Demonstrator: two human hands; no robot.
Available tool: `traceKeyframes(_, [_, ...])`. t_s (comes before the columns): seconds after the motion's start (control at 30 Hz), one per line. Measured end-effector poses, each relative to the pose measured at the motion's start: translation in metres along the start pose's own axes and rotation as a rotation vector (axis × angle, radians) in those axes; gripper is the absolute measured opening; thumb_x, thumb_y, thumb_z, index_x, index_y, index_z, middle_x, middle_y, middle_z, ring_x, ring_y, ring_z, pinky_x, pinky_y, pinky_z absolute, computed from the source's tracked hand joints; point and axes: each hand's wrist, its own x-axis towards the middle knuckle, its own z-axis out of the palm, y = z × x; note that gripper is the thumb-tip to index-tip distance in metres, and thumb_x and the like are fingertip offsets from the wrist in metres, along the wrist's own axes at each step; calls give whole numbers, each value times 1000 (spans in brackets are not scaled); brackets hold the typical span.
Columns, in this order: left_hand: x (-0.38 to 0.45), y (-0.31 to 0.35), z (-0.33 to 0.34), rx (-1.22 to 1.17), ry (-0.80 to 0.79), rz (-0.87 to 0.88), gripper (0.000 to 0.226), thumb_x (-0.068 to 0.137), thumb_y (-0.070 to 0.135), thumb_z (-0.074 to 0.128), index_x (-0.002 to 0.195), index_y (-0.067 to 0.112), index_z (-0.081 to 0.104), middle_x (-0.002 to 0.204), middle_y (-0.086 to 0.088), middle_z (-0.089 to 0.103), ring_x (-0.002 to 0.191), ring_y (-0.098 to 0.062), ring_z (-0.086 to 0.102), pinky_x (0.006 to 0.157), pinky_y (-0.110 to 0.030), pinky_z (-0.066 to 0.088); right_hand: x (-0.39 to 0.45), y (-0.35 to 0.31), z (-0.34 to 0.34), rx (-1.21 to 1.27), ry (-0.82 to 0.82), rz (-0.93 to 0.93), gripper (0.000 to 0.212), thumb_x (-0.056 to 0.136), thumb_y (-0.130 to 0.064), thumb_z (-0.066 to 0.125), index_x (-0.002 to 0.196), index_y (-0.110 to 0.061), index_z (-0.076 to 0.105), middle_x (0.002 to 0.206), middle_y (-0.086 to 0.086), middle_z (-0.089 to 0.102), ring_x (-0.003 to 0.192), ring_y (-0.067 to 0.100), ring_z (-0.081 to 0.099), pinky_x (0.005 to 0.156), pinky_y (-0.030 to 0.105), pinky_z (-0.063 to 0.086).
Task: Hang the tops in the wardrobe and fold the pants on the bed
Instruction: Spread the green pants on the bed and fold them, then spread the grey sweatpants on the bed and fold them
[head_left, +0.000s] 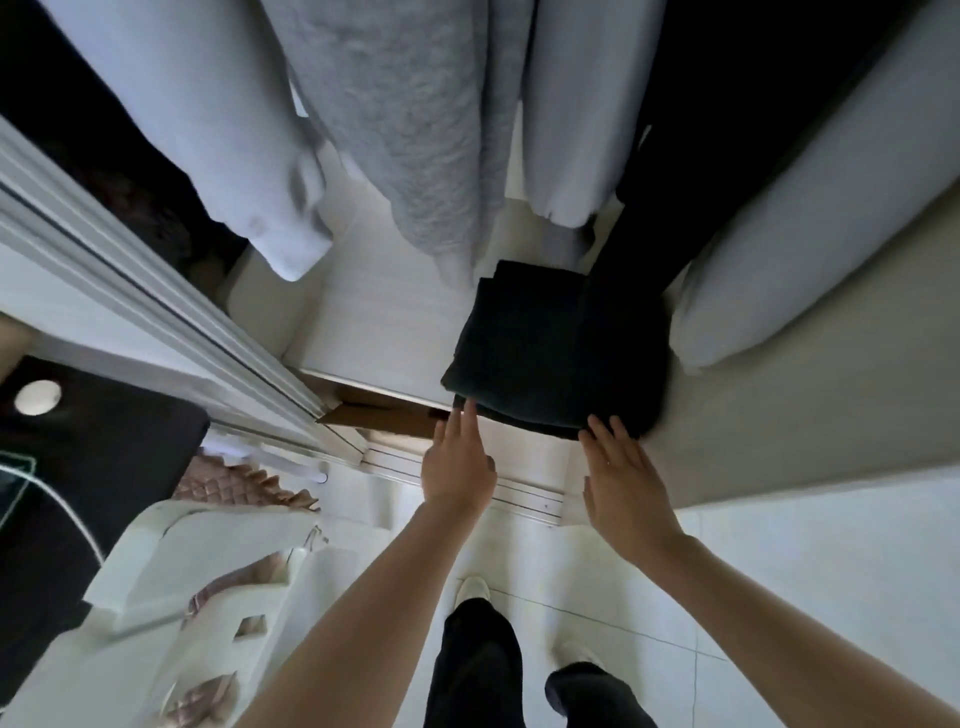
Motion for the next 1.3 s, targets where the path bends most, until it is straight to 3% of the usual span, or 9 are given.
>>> traceKeyframes(0.17, [-82,18,-16,-228,171,-274,54,99,24,48,150,27,31,144,0,51,129,-24,50,97,-40,50,-40,-7,-17,156,66,-157,53,80,-15,69,130,-5,55,139,14,53,132,33,46,102,45,46])
traceKeyframes(0.3, [-166,21,-2,-434,432,-452,35,98,23,46,133,21,50,119,3,67,108,-24,62,84,-36,55,-76,-11,-30,242,80,-362,49,84,-16,66,130,-5,55,130,12,59,129,32,49,103,44,46])
traceKeyframes(0.4, [-238,31,15,-561,566,-556,30,97,20,46,126,22,55,104,5,67,98,-21,62,76,-31,51,-110,-17,-45,264,94,-522,43,84,-17,67,125,-5,58,121,10,65,122,29,55,104,39,41])
traceKeyframes(0.5, [-310,38,39,-658,669,-708,28,96,19,47,121,22,59,93,6,66,91,-19,61,71,-29,45,-151,-28,-56,316,-15,-706,41,92,-20,59,129,-4,54,121,10,63,122,29,54,107,42,42])
traceKeyframes(0.6, [-377,42,66,-722,755,-872,24,96,20,47,114,27,62,88,10,67,79,-15,62,62,-29,45,-190,-40,-59,361,-90,-870,39,92,-18,57,127,-3,54,110,9,64,108,28,58,93,41,51])
traceKeyframes(0.77, [-470,43,105,-786,915,-1089,20,97,22,48,111,26,62,87,12,68,77,-11,63,63,-34,54,-256,-65,-60,398,-212,-1056,35,90,-17,60,124,-7,57,108,5,65,106,24,60,87,33,51])
traceKeyframes(0.93, [-580,46,154,-858,1081,-1332,17,98,27,48,108,29,61,85,14,68,69,-12,62,56,-31,47,-345,-104,-51,312,-413,-1316,35,96,-20,51,130,-11,52,117,1,61,116,20,52,92,28,44])
traceKeyframes(1.17, [-758,84,253,-1014,1330,-1694,14,98,29,47,93,36,59,76,13,66,69,-5,61,65,-33,49,-520,-153,-29,120,-568,-1684,33,97,-21,49,128,-11,54,113,0,62,110,21,50,91,29,41])
traceKeyframes(1.3, [-853,110,323,-1094,1411,-1866,17,100,27,46,93,31,61,78,9,67,73,-9,63,66,-35,50,-627,-173,-13,72,-666,-1777,31,97,-18,49,127,-11,54,111,0,62,113,20,48,91,26,37])
